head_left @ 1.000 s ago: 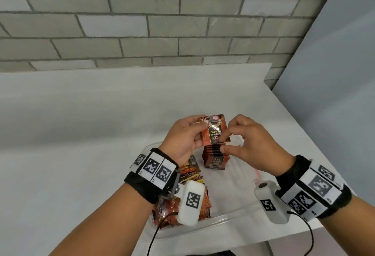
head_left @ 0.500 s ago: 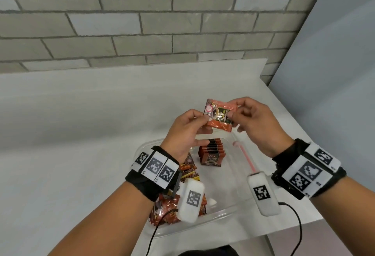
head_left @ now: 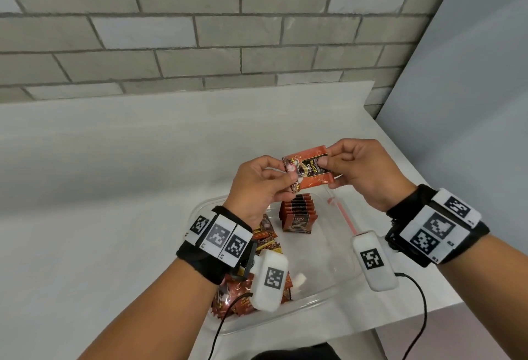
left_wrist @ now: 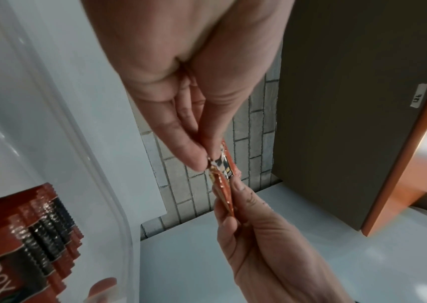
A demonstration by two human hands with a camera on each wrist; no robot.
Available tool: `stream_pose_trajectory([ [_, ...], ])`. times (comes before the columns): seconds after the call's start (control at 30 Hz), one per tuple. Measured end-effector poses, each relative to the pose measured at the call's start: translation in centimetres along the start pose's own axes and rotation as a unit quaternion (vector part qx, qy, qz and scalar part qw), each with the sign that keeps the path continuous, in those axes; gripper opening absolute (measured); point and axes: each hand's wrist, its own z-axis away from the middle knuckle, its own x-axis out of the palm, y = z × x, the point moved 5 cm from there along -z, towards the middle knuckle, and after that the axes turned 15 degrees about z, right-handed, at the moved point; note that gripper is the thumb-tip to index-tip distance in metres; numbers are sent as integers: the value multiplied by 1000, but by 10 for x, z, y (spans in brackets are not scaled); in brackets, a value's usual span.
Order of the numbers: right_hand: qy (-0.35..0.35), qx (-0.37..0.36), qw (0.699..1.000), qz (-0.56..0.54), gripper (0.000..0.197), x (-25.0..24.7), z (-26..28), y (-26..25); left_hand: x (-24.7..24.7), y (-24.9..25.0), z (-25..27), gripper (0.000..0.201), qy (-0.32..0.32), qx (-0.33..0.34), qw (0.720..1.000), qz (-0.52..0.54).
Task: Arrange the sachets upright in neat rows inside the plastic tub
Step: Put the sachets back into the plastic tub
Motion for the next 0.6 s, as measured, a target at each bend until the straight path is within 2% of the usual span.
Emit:
stream_pose_trajectory([
  [0.2, -2, 3, 1000, 18, 7, 1, -1, 0, -6, -3, -1, 14, 11, 3, 1000, 2],
  [0.4, -42, 26, 999, 6, 6, 1, 0, 4, -12, -8, -1, 14, 2, -25, 1000, 11],
  [0.6, -30, 30, 999, 28, 6, -2, -2, 0, -12, -11, -1, 6, -13, -53, 998, 24],
])
